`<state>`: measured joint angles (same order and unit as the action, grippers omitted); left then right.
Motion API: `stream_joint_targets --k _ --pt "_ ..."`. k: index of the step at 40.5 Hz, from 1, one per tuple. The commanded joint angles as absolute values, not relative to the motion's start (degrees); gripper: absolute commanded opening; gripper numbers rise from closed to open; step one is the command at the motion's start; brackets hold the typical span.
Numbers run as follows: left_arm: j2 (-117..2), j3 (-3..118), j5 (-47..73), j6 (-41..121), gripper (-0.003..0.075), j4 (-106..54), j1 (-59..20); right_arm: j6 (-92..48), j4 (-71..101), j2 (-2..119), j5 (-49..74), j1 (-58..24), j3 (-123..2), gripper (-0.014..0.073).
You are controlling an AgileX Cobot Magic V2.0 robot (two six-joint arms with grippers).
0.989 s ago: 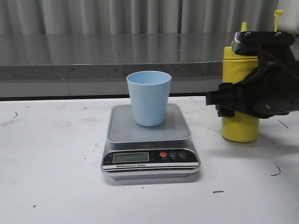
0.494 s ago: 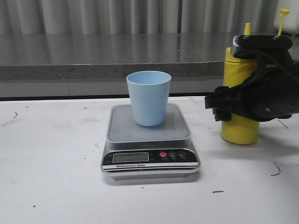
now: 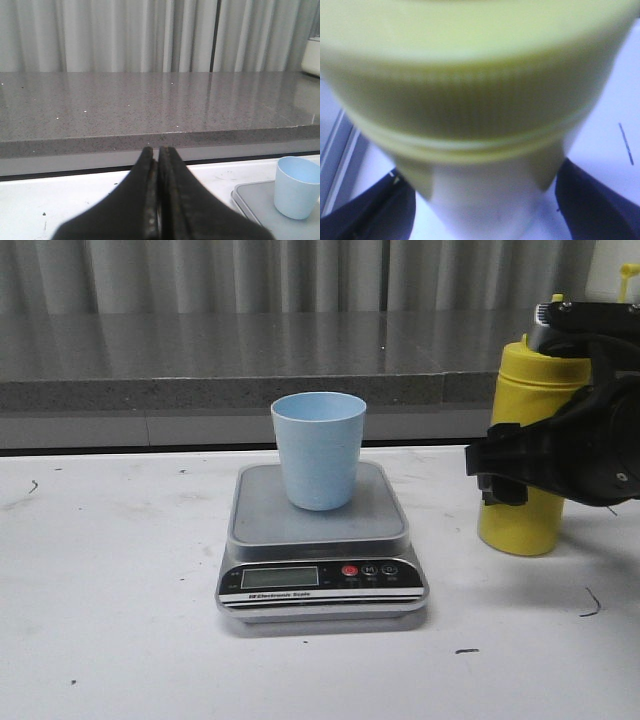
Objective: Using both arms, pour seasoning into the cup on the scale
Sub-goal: 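Open the right gripper and withdraw it from the bottle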
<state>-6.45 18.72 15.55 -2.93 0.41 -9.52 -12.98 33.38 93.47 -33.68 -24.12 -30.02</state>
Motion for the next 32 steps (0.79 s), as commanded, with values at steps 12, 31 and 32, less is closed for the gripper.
stream_joint_targets --k 12,31,32 --pt "-7.02 20.20 10.71 -3.39 -0.0020 0.00 -9.53 -13.21 30.21 81.54 -35.03 -24.38 -24.08 0.0593" --pt "-7.02 20.20 10.71 -3.39 -0.0020 0.00 -9.53 -24.24 30.91 50.79 1.37 -14.98 -31.07 -0.0022" --pt "-7.02 20.20 10.71 -3.39 -0.0020 0.00 -9.53 -24.23 30.71 49.52 2.67 -13.83 -31.46 -0.0036"
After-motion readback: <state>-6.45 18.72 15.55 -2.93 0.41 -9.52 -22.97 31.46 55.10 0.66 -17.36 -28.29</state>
